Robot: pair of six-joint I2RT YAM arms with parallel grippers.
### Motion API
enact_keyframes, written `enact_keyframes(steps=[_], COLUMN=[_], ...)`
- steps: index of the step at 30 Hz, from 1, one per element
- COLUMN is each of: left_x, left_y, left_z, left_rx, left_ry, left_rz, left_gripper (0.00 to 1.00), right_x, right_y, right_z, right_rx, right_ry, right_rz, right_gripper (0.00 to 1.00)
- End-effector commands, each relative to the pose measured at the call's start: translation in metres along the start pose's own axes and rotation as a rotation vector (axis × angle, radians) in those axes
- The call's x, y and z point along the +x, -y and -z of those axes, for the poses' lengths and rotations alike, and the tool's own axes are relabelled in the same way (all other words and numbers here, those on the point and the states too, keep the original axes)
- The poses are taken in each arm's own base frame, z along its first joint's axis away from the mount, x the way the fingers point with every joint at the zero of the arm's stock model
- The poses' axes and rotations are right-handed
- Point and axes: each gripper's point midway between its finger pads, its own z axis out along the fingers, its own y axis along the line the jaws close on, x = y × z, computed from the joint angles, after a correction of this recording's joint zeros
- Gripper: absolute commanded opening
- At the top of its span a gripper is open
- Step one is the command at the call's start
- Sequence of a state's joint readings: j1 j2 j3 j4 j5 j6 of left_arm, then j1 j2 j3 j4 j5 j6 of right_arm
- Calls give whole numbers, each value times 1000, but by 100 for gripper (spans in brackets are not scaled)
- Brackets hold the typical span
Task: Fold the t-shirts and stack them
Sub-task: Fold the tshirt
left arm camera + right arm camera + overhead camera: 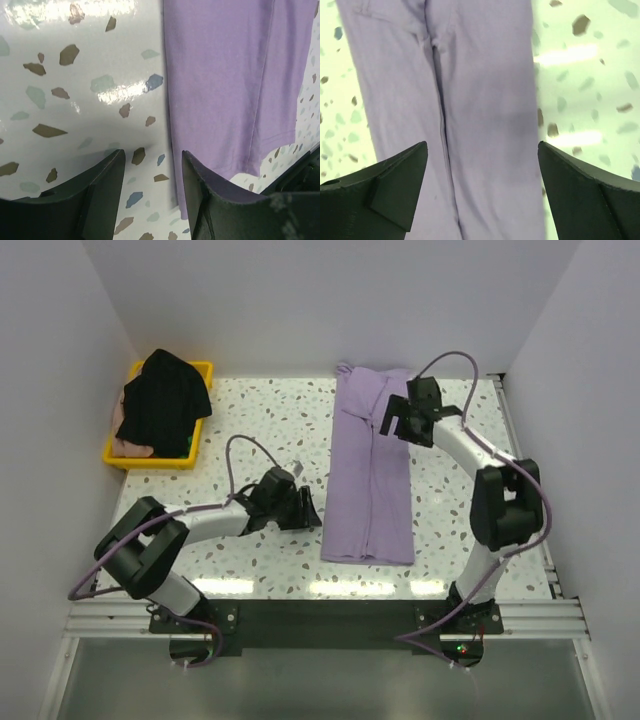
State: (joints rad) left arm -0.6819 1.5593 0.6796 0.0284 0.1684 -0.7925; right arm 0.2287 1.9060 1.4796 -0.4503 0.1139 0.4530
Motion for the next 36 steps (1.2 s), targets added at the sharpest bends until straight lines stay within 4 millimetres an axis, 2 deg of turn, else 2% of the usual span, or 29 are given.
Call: enact_keyframes(steps=[1, 2, 3, 5, 6, 8, 9, 10, 12, 15, 20, 25, 27, 30, 36], left_x=[25, 31, 34, 42, 46, 57, 62, 66, 76, 88, 107, 111, 112, 110, 107], left_y=[-13, -13, -11, -6, -6, -2, -1, 1, 3, 2, -10, -8, -7, -7, -4], left_z=[7, 7, 9, 10, 9, 9, 8, 7, 6, 6, 10, 14, 16, 20, 22], left_rx=[-13, -12, -6, 3, 4, 8, 11, 11, 5, -4, -54, -65, -68, -76, -75], left_ry=[-50, -63, -68, -83, -92, -115, -125, -134, -160, -185, -246, -274, -280, -272, -270], left_rz=[2, -5, -11, -25, -31, -37, -41, -41, -53, -54, -49, -56, -63, -63, -67], left_gripper=[54, 54, 54, 53, 53, 52, 51, 51, 49, 46, 39, 32, 26, 18, 13], right_x=[15, 25, 47, 68, 98, 111, 140, 142, 173, 187, 231, 245, 251, 261, 277], right_y=[6, 9, 18, 23, 36, 35, 45, 44, 56, 63, 73, 79, 84, 90, 92], right_z=[42, 47, 59, 68, 68, 87, 86, 98, 101, 119, 134, 148, 153, 155, 151], right_rx=[-28, -25, -18, -46, -28, -87, -76, -101, -91, -102, -119, -112, -90, -60, -48], right_ry=[34, 32, 20, 12, -34, -18, -65, -42, -93, -94, -189, -220, -245, -288, -358], right_rz=[-44, -49, -50, -70, -76, -101, -96, -104, -106, -124, -185, -214, -210, -203, -202], right_gripper=[94, 93, 93, 88, 86, 82, 81, 80, 78, 78, 74, 71, 71, 65, 59])
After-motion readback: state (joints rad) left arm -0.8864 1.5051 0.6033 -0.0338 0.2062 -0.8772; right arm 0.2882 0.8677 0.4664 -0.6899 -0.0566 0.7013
